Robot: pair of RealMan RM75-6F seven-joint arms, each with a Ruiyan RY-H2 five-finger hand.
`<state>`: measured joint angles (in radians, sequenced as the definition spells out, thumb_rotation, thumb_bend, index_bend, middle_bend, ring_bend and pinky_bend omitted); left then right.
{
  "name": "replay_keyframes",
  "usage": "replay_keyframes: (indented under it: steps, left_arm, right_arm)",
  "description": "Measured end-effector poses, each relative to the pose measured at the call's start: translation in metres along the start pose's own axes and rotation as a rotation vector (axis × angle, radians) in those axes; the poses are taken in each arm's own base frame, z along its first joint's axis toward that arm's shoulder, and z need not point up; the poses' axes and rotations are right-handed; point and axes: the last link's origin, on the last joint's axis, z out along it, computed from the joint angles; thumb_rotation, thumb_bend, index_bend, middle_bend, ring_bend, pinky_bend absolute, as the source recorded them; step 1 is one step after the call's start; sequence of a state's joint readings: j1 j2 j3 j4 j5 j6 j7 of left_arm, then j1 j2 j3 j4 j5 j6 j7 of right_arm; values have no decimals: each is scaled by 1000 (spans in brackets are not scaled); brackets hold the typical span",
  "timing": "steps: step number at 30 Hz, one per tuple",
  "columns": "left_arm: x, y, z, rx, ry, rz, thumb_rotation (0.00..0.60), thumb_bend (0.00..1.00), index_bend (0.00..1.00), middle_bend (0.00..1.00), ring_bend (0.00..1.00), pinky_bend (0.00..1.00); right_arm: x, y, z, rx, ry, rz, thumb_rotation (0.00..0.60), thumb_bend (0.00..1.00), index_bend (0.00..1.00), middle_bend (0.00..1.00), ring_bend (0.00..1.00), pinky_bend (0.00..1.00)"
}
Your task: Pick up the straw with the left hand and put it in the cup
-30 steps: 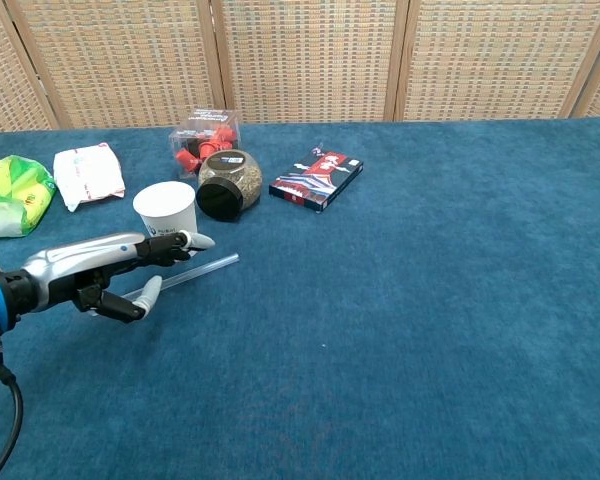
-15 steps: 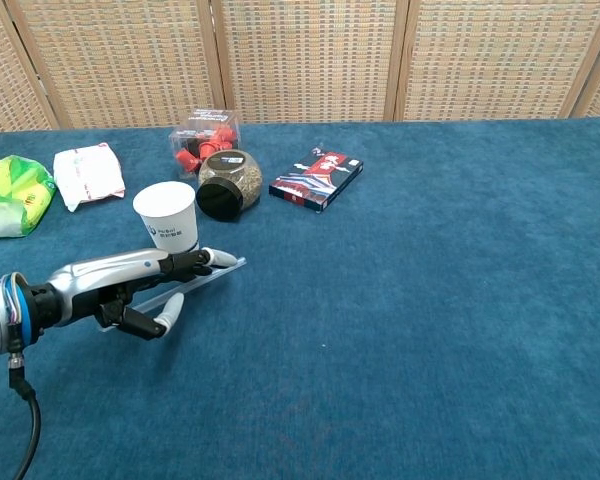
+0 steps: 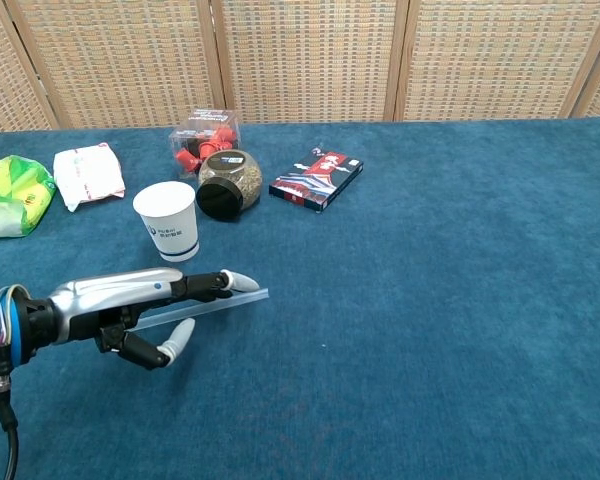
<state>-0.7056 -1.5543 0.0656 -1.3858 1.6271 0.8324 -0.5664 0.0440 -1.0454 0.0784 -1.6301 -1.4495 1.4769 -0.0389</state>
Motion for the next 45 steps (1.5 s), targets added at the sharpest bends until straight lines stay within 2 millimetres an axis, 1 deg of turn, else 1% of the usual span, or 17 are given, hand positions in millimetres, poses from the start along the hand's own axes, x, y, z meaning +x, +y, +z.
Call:
replay_keyframes:
  steps: [4,11,16,17,20,21,22,23,27,29,35,38,42,45]
  left_arm:
    - [-5,5,0,-16,-42,10,600,810,0,0,0,0]
    - [-12,10,-8,-31,-104,30,600,810,0,0,0,0]
    - [-10,13,-12,-50,-87,57,600,802,0,0,0,0]
    - [-9,13,-13,-54,-77,71,600,753,0,0,0,0]
    - [-6,14,-15,-64,-46,116,600,533,0,0,0,0]
    - [-4,14,-15,-67,-34,131,600,495,0,0,0,0]
    - [-3,15,-15,-70,-21,148,600,484,4,0,0,0]
    - [-2,14,-15,-72,-5,172,600,481,27,0,0,0]
    - [5,13,-14,-63,47,253,600,479,182,0,0,0]
    - [9,13,-11,-48,72,292,600,479,217,0,0,0]
    - [23,15,4,3,128,374,600,480,293,0,0,0]
    - [27,18,13,28,134,391,600,479,330,0,0,0]
    - [27,24,23,42,123,407,600,478,370,0,0,0]
    - [23,28,28,41,114,413,600,474,373,0,0,0]
  right_arm:
    - [0,1,0,-2,0,2,600,0,0,0,0,0]
    - [0,1,0,-2,-1,2,600,0,0,0,0,0]
    - [0,1,0,-3,-3,3,600,0,0,0,0,0]
    - [0,1,0,-3,-3,2,600,0,0,0,0,0]
    - [0,1,0,-3,-5,2,600,0,0,0,0,0]
    - [0,1,0,-3,-5,2,600,0,0,0,0,0]
    - [0,1,0,-3,-5,2,600,0,0,0,0,0]
    - [0,1,0,-3,-6,2,600,0,0,0,0,0]
    - [-1,0,0,-3,-9,2,600,0,0,0,0,0]
    - [-1,0,0,-3,-9,2,600,0,0,0,0,0]
    - [-1,1,1,-5,-12,2,600,0,0,0,0,0]
    - [-2,1,1,-8,-15,1,600,0,0,0,0,0]
    - [-3,2,2,-13,-18,1,600,0,0,0,0,0]
    - [-3,3,3,-16,-21,1,600,0,0,0,0,0]
